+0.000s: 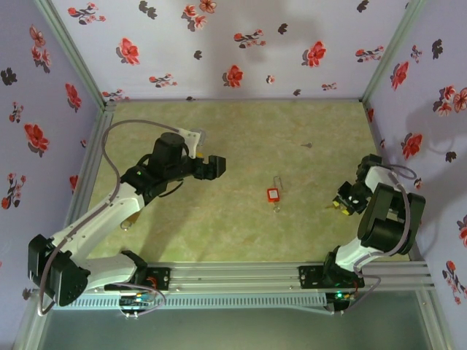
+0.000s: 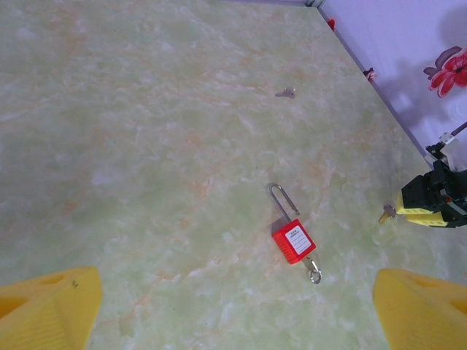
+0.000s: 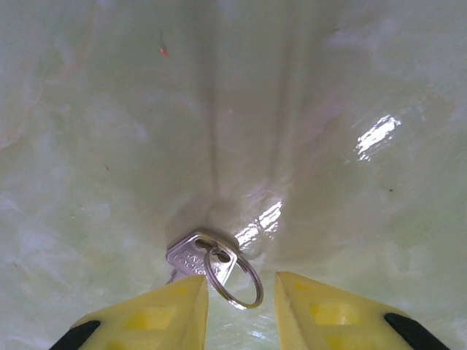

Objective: Unlock with the key

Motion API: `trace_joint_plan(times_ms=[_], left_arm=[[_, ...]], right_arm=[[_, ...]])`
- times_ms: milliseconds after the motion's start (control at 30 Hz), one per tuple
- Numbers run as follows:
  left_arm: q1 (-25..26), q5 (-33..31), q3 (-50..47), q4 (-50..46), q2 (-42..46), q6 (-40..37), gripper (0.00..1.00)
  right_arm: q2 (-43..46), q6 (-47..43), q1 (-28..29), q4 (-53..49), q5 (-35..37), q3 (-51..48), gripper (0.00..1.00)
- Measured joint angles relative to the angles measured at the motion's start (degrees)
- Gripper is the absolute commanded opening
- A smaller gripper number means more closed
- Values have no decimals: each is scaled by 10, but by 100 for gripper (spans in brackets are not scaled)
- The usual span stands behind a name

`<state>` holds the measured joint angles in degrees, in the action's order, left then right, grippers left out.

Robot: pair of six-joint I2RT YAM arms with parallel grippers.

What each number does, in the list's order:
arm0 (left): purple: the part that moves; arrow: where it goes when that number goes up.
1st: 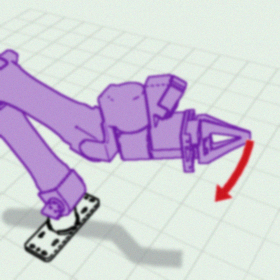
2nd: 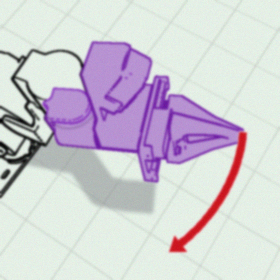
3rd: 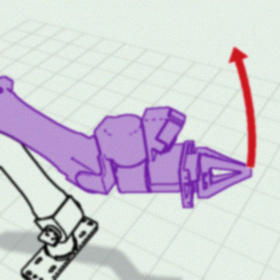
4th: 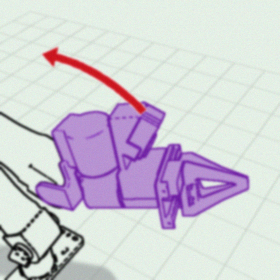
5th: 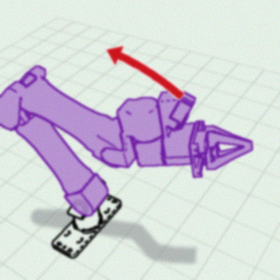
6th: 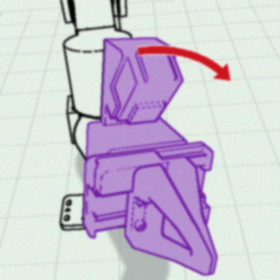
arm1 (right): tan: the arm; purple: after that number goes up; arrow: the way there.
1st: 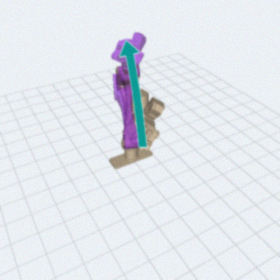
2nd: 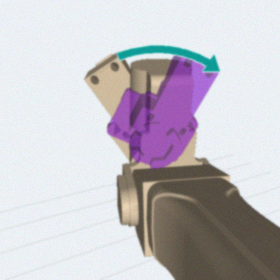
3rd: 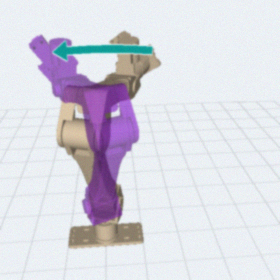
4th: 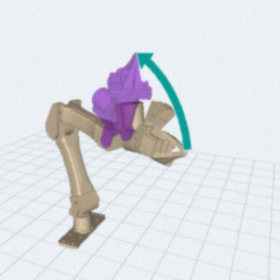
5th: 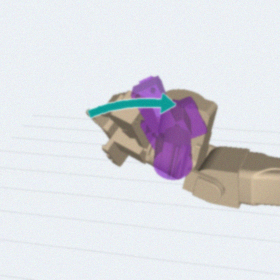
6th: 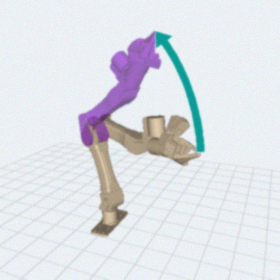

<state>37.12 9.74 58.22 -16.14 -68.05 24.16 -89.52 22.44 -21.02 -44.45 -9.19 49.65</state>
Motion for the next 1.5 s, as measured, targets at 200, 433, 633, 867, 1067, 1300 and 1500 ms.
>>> trace_joint_plan(times_ms=[200, 433, 633, 867, 1067, 1300, 1500], left_arm=[[0, 0, 0, 0, 0, 2, 94], [0, 4, 0, 0, 0, 9, 93], [0, 4, 0, 0, 0, 10, 93], [4, 9, 0, 5, -4, 17, 92], [11, 26, 0, 51, -22, 80, 92], [14, 70, 10, 183, -96, 261, 87], [31, 87, 27, 304, -172, 403, 81]], right_arm=[[-14, -4, 5, 13, 8, -1, 25], [-18, -13, 19, 17, 15, 0, 17], [-19, -15, 31, 14, 26, 3, 7], [-11, -13, 50, 8, 20, 4, 0], [53, 18, 99, -10, -27, 16, 0], [132, 133, 209, 44, -112, 103, 0], [132, 248, 312, 139, -143, 148, 0]])
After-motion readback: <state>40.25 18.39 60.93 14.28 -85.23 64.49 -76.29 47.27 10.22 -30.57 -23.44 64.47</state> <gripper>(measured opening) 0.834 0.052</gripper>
